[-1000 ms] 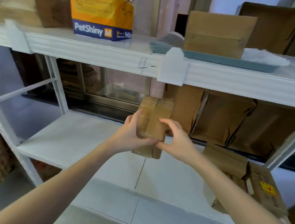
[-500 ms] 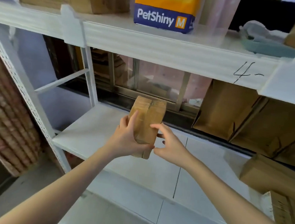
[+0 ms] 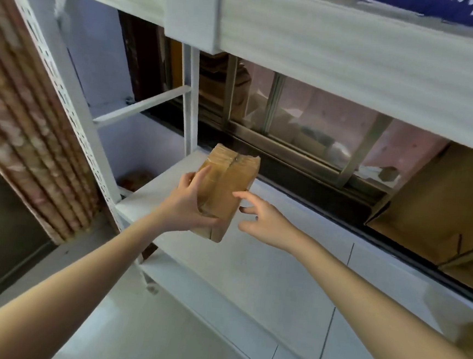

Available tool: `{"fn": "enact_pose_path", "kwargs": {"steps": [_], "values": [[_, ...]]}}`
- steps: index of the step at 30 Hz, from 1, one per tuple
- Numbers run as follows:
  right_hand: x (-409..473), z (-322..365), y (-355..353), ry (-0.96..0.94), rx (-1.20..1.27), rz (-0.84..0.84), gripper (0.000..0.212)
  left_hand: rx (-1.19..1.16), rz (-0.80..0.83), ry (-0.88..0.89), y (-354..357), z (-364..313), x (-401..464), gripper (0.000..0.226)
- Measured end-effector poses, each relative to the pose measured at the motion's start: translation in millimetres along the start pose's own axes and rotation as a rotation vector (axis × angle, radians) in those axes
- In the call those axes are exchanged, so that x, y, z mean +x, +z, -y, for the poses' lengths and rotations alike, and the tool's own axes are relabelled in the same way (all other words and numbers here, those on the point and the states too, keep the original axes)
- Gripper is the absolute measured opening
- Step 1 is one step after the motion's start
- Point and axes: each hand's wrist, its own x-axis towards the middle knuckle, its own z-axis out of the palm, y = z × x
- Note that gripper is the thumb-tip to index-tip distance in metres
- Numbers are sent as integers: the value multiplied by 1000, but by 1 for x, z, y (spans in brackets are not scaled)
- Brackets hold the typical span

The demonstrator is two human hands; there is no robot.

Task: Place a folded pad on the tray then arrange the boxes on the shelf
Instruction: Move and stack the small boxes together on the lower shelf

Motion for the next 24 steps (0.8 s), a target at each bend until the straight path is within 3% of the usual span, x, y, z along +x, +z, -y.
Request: {"fn": "enact_pose_path", "kwargs": {"steps": [12,18,24], "values": [[109,21,67,98,-214,135,62,32,166,14,-43,140,54,115],[136,23,86,127,-250,70,64,97,288,-68,-39,189,76,116],[143,24,89,161,-326,-26,63,101,286,-105,-28,207,84,121]]}}
